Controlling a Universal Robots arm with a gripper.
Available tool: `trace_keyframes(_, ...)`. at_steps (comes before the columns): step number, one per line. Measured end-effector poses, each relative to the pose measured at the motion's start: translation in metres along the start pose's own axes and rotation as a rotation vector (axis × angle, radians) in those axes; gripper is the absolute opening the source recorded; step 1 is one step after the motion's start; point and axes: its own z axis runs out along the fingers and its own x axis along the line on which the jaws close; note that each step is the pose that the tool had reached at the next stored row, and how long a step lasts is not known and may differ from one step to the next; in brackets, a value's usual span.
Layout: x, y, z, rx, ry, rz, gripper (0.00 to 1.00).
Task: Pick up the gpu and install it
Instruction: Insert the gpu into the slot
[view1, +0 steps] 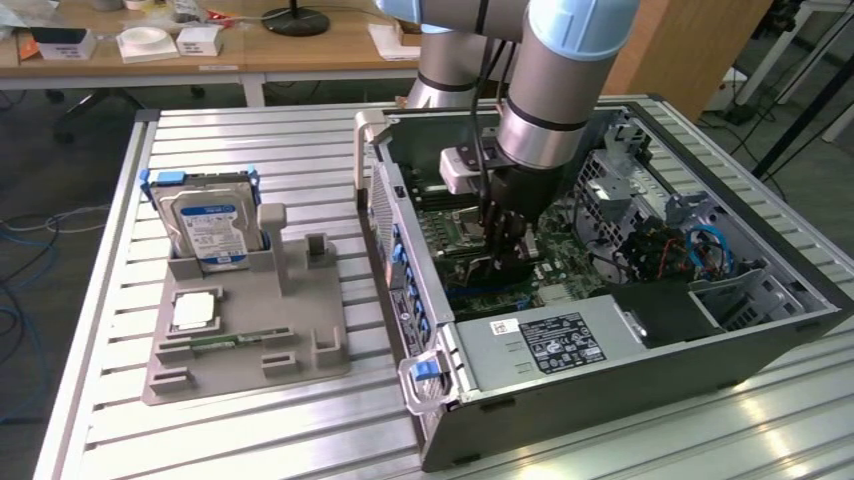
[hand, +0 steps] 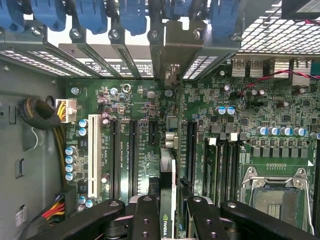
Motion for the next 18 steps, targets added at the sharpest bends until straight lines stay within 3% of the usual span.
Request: trace_keyframes(18,-0.0001,0.0001,0.0018,0.0004,-0.0006,0.0,0.26)
